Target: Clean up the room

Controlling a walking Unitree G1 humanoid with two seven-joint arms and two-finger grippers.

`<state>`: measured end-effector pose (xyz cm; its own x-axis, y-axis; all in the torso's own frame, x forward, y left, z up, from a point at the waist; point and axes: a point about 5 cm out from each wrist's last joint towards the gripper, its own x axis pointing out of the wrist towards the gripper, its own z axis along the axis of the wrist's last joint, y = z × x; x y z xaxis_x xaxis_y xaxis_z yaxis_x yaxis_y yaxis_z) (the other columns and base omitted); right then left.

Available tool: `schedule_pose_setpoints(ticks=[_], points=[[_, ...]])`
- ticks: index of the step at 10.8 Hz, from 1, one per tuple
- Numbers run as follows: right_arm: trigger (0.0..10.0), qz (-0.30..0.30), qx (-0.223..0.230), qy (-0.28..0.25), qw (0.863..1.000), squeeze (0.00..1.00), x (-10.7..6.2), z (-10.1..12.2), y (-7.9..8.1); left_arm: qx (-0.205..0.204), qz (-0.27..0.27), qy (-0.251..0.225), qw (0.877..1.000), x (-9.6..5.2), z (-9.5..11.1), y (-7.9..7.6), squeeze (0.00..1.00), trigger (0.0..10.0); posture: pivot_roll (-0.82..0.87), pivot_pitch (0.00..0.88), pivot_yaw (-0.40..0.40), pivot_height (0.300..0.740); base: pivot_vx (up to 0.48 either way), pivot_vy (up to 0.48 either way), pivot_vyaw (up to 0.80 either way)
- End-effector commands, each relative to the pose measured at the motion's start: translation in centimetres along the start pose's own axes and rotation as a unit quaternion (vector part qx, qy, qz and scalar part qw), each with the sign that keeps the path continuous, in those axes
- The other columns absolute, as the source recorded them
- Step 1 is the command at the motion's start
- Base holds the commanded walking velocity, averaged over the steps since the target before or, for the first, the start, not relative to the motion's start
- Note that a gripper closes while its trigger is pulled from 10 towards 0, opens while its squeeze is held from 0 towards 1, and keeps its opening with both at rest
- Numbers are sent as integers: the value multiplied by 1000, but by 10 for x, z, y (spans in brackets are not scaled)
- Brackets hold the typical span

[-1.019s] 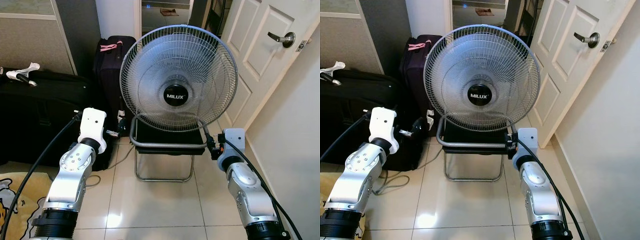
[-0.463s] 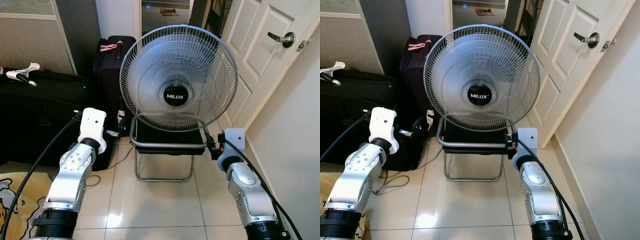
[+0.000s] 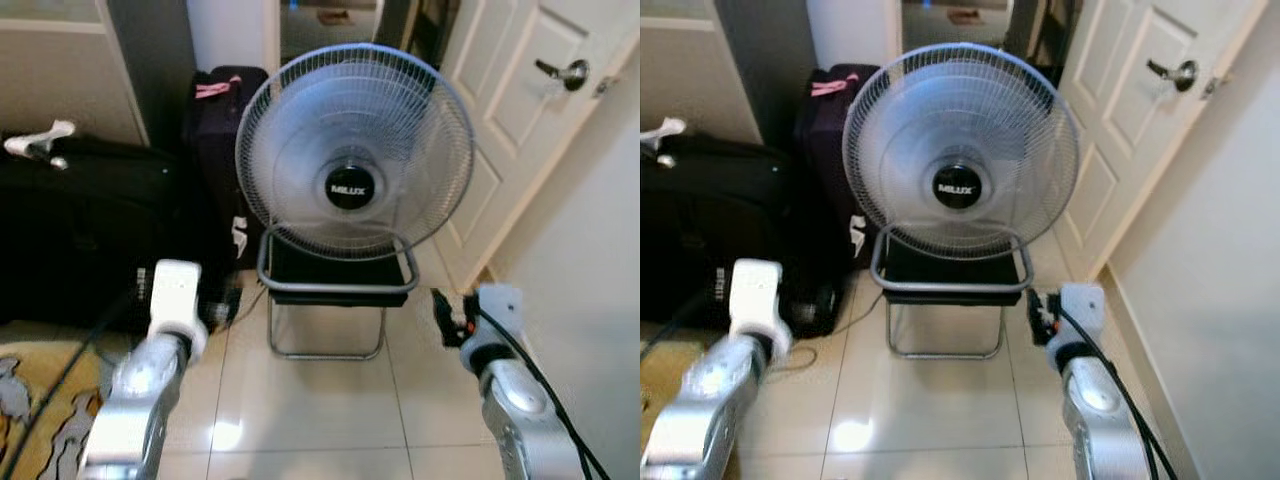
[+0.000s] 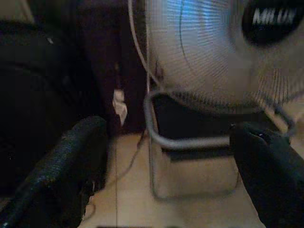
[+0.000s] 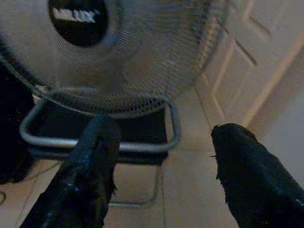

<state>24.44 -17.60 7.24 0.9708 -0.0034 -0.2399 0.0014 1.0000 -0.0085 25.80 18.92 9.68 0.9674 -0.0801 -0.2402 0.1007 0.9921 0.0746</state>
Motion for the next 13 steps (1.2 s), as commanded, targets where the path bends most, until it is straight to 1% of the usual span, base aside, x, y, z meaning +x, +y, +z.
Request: schedule_pose_setpoints(ticks=[1, 2, 3, 4, 5, 6, 7, 8, 9, 10, 11, 12, 13], points=[[10000, 11, 15, -12, 1000, 1000, -2, 8, 5, 16, 32, -3, 999, -4, -1, 4, 0, 10000, -8, 0, -47, 740, 0, 0, 800], [10000, 25, 14, -16, 999, 1000, -4, 10, 9, 1, 32, -19, 999, -5, 1, 3, 0, 10000, -10, 0, -44, 740, 0, 0, 800], [10000, 19, 7, -14, 1000, 1000, -4, 10, 10, -10, 52, -40, 998, -6, 4, 5, 0, 10000, -12, 0, -43, 740, 0, 0, 800], [10000, -26, 24, -20, 999, 1000, -6, 10, 4, 5, 24, -18, 1000, -9, 2, 6, 0, 10000, -15, 0, -39, 740, 0, 0, 800], [10000, -42, 22, -7, 999, 1000, -7, 9, 0, 18, 11, -1, 1000, -11, 2, 5, 0, 10000, -23, 0, -44, 740, 0, 0, 800], [10000, -17, -46, -24, 999, 1000, -4, 13, 8, 8, 7, -2, 1000, -10, 2, 11, 0, 10000, -45, 0, -37, 740, 0, 0, 800], [10000, 14, -52, -46, 997, 1000, -1, 19, 16, 10, 8, -8, 1000, -6, 4, 13, 0, 10000, -37, 0, -45, 740, 0, 0, 800], [10000, 18, -46, -50, 998, 1000, 5, 21, 21, 7, 13, -21, 1000, 0, 11, 15, 0, 10000, -12, 0, -53, 740, 0, 0, 800], [10000, 24, -40, -43, 998, 1000, 6, 17, 25, 13, 14, -27, 999, 1, 14, 15, 0, 10000, -8, 0, -55, 740, 0, 0, 800], [10000, 11, -19, -49, 999, 1000, 6, 21, 22, 0, 12, -30, 999, 1, 16, 11, 0, 10000, 4, 0, -55, 740, 0, 0, 800], [10000, -5, -17, -54, 998, 1000, 8, 24, 13, 3, 8, -34, 999, 1, 15, 3, 0, 10000, -10, 0, -51, 740, 0, 0, 800], [10000, -4, -9, -54, 998, 1000, 10, 27, 12, 5, 2, -37, 999, 3, 16, -1, 0, 10000, -19, 0, -53, 740, 0, 0, 800], [10000, 12, -5, -52, 999, 1000, 12, 27, 18, 2, -1, -34, 999, 6, 15, -1, 0, 10000, -27, 0, -42, 740, 0, 0, 800]])
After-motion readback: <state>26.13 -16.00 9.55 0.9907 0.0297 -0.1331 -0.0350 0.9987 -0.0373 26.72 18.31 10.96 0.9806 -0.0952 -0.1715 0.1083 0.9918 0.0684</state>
